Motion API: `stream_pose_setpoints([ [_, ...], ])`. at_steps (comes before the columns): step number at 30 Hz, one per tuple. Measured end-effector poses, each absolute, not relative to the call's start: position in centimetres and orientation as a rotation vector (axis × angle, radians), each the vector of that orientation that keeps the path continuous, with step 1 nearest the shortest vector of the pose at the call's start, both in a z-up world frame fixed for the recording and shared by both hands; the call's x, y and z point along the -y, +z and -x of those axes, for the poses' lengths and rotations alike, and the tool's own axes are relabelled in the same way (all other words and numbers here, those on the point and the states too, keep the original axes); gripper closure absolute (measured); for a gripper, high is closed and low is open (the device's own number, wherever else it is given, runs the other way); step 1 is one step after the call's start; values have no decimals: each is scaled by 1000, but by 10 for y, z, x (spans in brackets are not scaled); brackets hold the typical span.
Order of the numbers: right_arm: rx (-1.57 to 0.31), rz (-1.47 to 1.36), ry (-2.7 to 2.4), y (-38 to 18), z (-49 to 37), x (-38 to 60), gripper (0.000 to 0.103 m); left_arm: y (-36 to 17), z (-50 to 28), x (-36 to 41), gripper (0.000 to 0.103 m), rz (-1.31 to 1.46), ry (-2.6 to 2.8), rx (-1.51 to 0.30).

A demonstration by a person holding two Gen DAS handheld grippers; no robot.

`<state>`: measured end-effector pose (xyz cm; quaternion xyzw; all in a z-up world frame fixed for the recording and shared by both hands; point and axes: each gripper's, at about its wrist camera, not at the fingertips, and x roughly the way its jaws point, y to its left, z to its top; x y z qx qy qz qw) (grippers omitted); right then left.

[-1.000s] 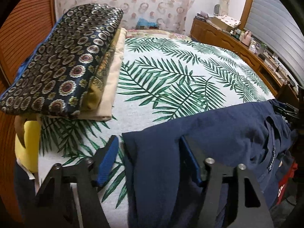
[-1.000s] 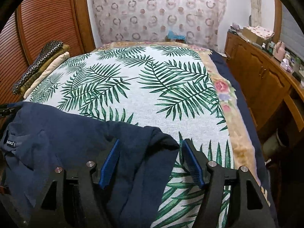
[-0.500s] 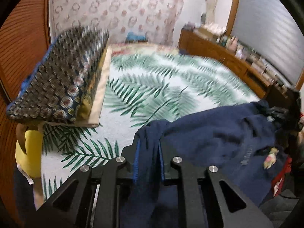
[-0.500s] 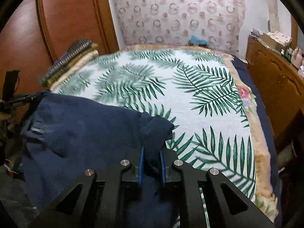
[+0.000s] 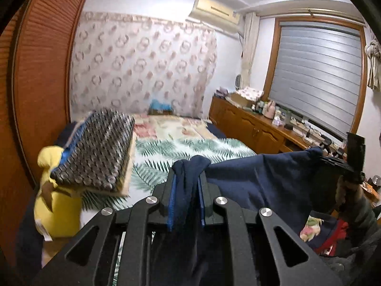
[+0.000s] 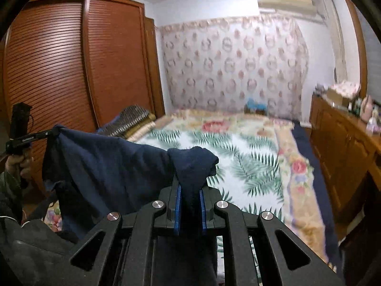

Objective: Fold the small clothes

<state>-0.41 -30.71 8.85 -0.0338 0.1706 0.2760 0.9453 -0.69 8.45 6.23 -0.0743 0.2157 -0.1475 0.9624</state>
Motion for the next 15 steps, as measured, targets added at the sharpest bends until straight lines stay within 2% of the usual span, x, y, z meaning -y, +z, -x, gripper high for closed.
stream_pose_setpoints([
  [15,-74,126,522,172,76,333,91,151,25,-80,87,123,-308,-186],
])
